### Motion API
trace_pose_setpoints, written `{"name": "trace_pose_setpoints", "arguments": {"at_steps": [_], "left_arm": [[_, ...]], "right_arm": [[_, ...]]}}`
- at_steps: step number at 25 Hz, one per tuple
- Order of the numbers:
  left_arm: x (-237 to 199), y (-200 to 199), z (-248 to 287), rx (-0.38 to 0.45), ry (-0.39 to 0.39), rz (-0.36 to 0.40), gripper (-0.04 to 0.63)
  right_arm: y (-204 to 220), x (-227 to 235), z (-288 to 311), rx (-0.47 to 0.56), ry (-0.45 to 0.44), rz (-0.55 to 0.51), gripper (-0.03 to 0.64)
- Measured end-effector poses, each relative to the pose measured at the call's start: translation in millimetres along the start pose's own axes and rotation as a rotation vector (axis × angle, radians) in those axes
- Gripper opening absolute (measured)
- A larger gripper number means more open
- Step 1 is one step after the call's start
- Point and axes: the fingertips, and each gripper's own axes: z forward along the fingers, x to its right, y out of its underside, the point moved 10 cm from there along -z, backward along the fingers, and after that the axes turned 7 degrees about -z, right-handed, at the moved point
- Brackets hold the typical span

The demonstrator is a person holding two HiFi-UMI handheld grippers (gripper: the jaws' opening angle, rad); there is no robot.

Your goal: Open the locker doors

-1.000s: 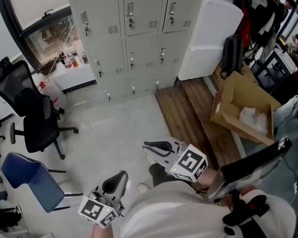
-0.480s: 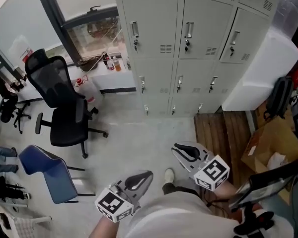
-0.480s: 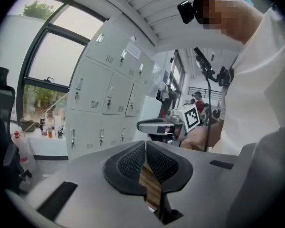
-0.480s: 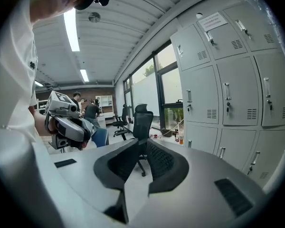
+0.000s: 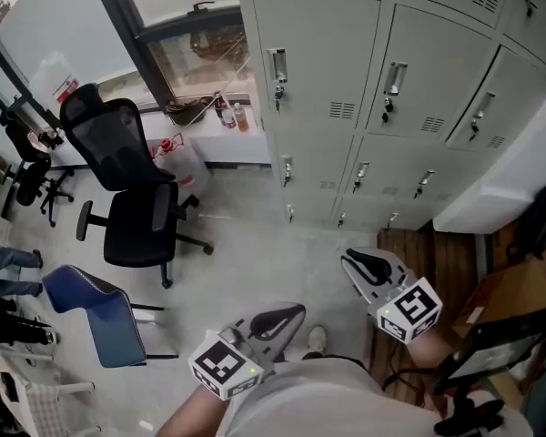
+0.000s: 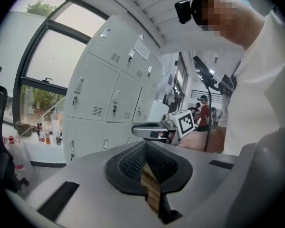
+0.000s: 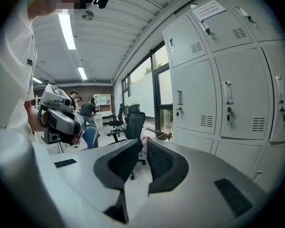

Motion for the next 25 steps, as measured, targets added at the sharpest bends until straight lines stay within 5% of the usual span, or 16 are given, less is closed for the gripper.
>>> {"name": "trace_pose_setpoints", "arguments": {"at_steps": [5, 15, 25], "left_arm": [[-56.2, -10.8, 3.6, -0.011, 0.025, -0.02, 0.01], [-175.7, -76.7, -9.4, -0.062, 0.188, 0.099, 0.011], [-254.1, -100.3, -31.3, -0.091, 0.264, 0.102, 0.011]], "right_arm": [[-18.4, 28.0, 50.5, 0.003, 0.044, -0.029, 0.02], [-83.6, 88.5, 175.0, 0.037, 0.224, -0.051, 0.02], [-125.9, 153.8, 275.1, 0.053, 0.349, -0.061, 0.055]]}}
